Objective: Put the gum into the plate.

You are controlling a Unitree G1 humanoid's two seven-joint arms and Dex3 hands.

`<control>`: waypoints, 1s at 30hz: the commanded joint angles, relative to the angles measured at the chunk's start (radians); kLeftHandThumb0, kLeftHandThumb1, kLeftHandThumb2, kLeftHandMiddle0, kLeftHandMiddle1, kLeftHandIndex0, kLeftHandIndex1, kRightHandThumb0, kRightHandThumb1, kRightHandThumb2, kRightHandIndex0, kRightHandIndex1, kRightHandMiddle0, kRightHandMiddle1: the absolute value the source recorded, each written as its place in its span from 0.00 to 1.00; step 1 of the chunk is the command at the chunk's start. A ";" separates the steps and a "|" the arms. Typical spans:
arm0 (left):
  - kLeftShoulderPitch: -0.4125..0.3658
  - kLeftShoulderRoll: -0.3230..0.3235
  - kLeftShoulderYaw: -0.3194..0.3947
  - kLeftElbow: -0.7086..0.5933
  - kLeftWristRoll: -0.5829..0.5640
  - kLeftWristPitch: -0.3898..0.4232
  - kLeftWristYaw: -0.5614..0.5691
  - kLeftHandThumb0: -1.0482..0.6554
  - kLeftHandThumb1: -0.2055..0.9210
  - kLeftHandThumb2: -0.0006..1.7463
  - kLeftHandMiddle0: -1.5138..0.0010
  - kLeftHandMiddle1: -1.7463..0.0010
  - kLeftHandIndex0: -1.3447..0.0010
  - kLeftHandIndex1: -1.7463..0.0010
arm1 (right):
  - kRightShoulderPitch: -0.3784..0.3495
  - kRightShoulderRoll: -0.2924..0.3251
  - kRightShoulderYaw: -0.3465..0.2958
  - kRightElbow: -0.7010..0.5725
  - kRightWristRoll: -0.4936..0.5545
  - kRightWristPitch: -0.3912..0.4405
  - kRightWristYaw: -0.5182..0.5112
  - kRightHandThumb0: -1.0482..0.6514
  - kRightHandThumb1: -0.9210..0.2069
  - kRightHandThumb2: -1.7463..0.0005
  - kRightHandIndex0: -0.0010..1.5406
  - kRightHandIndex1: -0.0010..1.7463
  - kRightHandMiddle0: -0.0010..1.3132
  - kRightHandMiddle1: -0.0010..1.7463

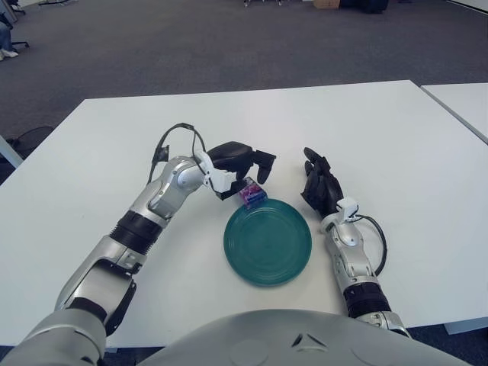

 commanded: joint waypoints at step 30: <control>-0.017 0.002 -0.068 -0.040 0.026 0.007 -0.127 0.61 0.29 0.87 0.50 0.05 0.58 0.00 | 0.047 0.013 -0.039 0.154 0.074 0.000 0.085 0.20 0.00 0.44 0.03 0.00 0.00 0.15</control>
